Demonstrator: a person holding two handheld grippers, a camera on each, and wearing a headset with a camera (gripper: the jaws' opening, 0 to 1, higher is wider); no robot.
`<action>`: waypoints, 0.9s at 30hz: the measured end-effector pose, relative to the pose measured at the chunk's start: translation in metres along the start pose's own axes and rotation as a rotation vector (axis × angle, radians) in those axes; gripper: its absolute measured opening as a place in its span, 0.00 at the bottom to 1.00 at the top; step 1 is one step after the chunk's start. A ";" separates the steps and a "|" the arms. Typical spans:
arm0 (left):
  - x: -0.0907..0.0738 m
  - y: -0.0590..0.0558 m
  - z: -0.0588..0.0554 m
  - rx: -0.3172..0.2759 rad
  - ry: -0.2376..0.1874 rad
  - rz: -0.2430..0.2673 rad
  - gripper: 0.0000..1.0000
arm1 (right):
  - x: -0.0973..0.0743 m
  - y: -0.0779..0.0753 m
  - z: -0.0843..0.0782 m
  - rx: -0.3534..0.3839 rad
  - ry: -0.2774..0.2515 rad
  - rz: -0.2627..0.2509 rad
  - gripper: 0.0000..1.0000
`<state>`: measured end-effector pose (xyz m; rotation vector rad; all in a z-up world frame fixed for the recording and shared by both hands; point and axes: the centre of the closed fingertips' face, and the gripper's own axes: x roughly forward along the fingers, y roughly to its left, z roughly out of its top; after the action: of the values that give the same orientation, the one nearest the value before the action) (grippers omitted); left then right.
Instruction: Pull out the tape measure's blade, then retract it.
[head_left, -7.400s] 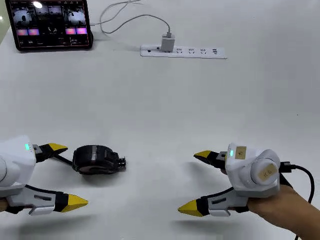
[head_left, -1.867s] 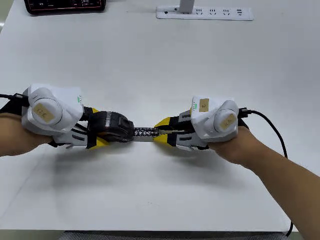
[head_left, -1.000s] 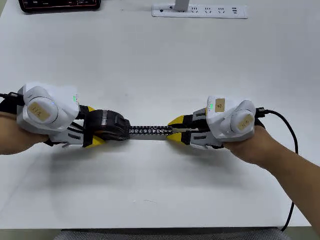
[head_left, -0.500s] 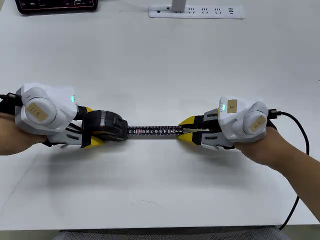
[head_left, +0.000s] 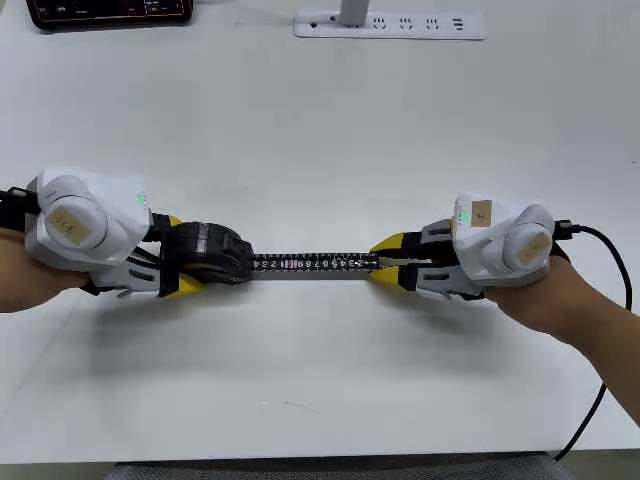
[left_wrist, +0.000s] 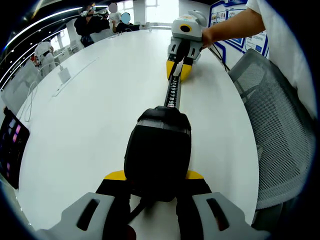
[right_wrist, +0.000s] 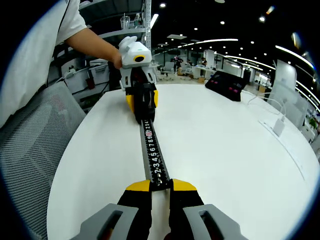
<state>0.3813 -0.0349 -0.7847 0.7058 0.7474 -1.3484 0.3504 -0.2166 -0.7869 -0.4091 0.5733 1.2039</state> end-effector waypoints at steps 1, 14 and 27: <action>0.000 0.000 0.000 0.002 0.001 0.000 0.30 | -0.001 0.000 -0.001 -0.001 0.003 -0.002 0.08; 0.000 0.000 -0.003 0.040 0.020 0.005 0.30 | -0.021 -0.006 -0.016 0.011 0.029 -0.024 0.08; 0.001 0.000 -0.002 0.019 0.011 0.003 0.29 | -0.028 -0.006 -0.019 0.013 0.037 -0.034 0.08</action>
<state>0.3808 -0.0338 -0.7870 0.7296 0.7433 -1.3517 0.3455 -0.2504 -0.7847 -0.4294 0.6040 1.1613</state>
